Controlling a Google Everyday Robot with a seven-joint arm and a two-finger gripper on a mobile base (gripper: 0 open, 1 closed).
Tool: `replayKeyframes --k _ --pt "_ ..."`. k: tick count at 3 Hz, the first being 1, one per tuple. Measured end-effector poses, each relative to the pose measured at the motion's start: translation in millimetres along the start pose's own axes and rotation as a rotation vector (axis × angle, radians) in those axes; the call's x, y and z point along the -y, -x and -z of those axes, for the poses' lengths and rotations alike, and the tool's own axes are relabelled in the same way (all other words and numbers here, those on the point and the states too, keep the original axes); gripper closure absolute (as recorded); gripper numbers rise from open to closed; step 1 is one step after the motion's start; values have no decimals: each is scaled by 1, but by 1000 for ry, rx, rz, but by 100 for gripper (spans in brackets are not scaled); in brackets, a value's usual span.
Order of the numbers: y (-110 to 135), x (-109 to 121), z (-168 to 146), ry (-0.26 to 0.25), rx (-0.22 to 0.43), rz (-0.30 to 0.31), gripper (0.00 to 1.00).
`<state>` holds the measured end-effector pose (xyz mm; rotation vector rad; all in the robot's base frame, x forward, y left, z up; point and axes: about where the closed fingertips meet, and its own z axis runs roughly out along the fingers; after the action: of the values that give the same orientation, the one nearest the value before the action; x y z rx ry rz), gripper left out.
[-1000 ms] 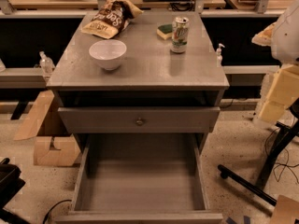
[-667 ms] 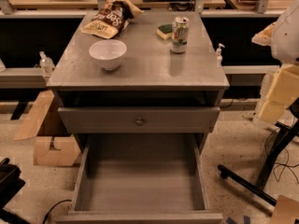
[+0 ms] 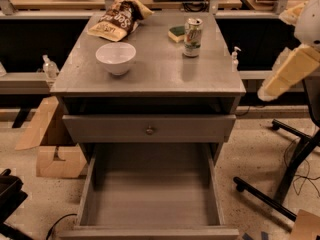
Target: Place 7up can into middle drawer
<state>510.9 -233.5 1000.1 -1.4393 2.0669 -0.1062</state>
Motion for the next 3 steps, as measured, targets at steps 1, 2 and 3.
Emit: replayKeyframes --k 1,2,3 --pt "7 55 -17 -104 190 -93 0" --pt "24 98 -31 -192 384 -168 0" --pt "36 123 -41 -275 548 -259 0"
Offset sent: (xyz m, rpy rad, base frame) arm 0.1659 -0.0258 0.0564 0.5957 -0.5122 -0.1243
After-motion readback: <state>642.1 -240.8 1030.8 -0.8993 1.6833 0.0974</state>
